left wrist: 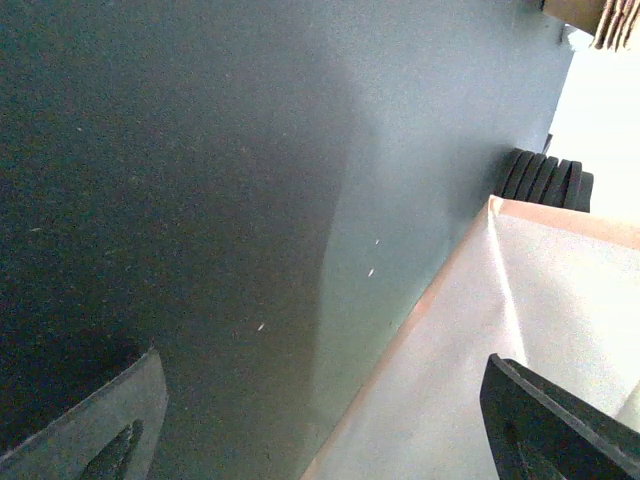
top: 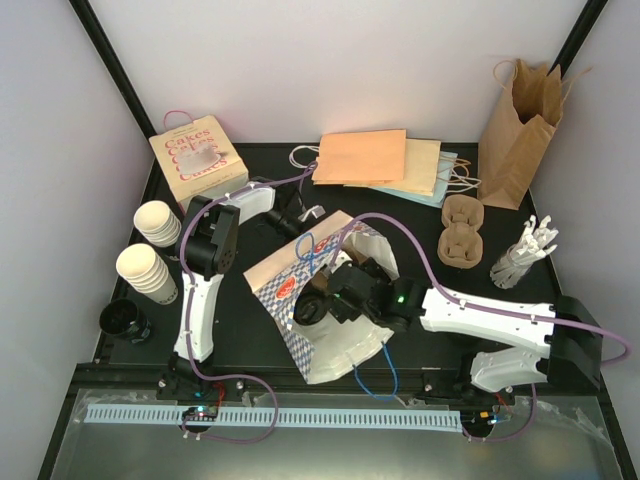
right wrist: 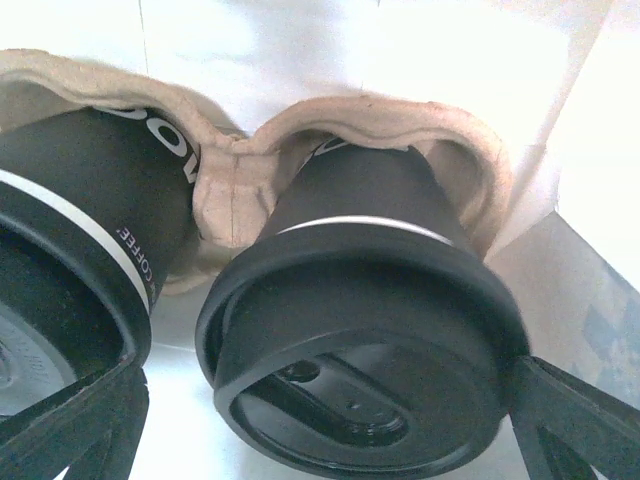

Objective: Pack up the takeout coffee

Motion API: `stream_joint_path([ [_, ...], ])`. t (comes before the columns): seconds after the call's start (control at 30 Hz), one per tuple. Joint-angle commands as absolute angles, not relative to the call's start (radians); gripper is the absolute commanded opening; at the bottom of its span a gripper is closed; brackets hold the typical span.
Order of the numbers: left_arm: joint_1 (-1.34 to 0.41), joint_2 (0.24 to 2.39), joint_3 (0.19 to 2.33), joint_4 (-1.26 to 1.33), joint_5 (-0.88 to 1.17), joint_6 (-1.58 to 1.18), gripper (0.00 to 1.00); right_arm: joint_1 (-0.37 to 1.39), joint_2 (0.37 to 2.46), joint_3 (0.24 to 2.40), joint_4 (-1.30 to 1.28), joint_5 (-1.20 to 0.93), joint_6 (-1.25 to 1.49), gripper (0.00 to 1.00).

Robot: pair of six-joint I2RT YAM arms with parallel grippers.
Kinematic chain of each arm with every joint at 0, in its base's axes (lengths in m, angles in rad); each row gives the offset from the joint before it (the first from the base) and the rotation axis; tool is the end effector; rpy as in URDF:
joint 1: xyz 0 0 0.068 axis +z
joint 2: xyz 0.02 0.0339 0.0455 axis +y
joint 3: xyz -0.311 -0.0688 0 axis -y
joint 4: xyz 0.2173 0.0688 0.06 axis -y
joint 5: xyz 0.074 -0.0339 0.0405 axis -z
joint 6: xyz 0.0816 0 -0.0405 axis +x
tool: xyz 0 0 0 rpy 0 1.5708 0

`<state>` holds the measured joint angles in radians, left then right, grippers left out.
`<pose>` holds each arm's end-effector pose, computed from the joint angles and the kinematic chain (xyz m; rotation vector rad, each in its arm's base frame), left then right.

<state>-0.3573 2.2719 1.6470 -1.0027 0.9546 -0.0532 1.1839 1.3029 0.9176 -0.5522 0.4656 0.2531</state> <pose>0.3749 -0.2111 0.1517 -0.3556 -2.5729 1.2999 0.1277 0.2163 0.2689 -0.8989 2.2002 0.0882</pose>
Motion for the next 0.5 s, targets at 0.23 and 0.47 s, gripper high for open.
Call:
stream_joint_path([
  [0.23,-0.362,2.198,1.677,-1.011,0.913,-0.085,0.99,1.177,1.28,1.071,-0.8,0.427,0.331,1.0],
  [0.47,-0.416,2.194,1.695,-1.017,0.947,-0.073,0.99,1.174,1.238,1.101,-0.933,0.364,0.398,1.0],
])
